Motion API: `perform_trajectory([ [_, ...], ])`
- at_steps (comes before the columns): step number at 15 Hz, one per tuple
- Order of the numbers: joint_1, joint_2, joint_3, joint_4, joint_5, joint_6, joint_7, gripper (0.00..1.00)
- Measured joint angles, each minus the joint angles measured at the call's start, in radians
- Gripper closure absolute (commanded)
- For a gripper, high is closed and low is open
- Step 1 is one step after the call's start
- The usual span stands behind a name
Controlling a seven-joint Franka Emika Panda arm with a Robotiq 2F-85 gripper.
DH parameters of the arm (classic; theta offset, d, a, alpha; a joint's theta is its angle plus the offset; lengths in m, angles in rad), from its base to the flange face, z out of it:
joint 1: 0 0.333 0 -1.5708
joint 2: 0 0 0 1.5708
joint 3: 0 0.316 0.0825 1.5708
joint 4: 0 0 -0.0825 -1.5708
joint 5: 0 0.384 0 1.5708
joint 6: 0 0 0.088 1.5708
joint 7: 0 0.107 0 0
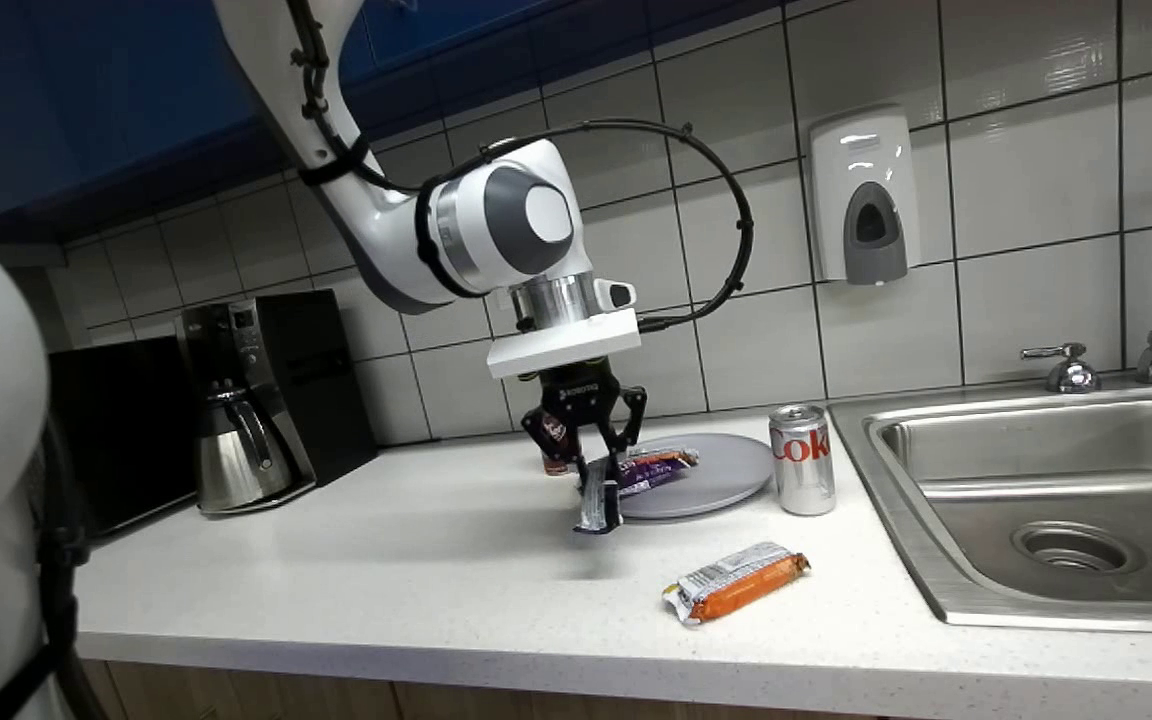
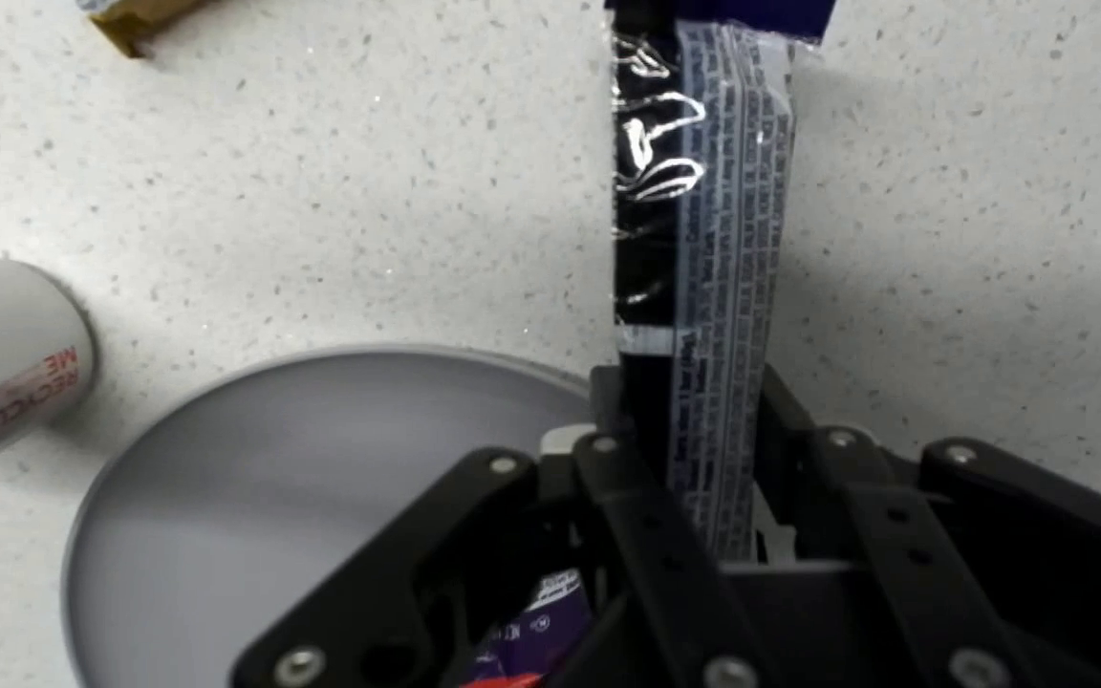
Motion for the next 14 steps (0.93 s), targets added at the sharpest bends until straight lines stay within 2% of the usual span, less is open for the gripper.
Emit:
perform_trajectory([
  [8,-0.024,0.006,-0.014,0.091,-0.001,-0.017,-0.008,0.92],
  [14,-0.049,0.072,-0.015,0.188,0.008,-0.039,-0.045,0.92],
])
